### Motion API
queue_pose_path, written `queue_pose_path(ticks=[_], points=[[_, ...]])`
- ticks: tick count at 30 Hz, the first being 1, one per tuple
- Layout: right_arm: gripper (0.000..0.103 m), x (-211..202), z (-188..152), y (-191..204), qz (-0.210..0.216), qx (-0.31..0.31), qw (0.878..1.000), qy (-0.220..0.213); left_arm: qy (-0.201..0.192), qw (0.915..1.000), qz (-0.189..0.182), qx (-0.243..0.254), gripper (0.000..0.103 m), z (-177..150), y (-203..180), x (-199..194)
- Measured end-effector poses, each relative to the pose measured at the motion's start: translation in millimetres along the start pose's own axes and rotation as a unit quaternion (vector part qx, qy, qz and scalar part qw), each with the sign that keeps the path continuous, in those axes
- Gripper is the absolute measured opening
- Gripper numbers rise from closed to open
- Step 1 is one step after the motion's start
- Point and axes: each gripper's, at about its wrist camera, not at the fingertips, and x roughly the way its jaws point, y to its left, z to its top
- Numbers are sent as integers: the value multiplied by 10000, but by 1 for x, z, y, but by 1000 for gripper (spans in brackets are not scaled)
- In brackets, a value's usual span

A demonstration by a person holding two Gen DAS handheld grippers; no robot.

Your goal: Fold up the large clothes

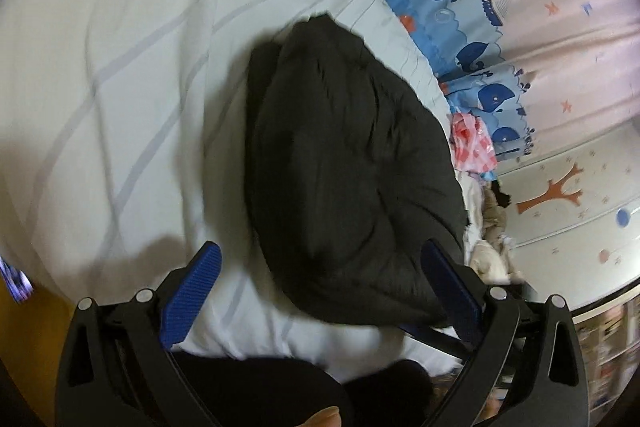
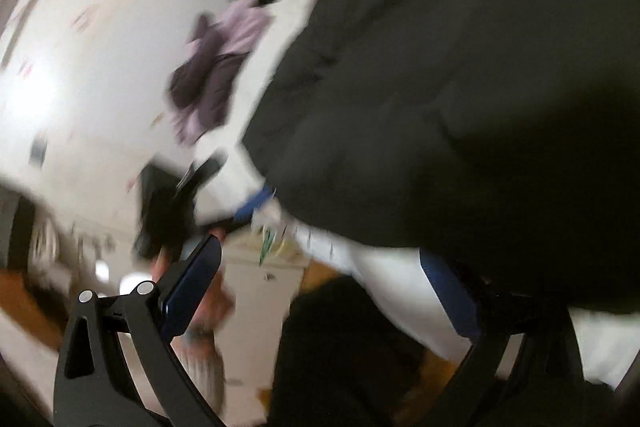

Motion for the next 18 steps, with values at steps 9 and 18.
queue_pose_path(ticks=[9,18], points=[[97,-25,14,1,940,490,9854,-1331,554,9976,-373,-171,95,-11,-16,50],[97,-81,-33,-20,156,323,9933,-1095,156,9941,-603,-890,95,21,-18,90]])
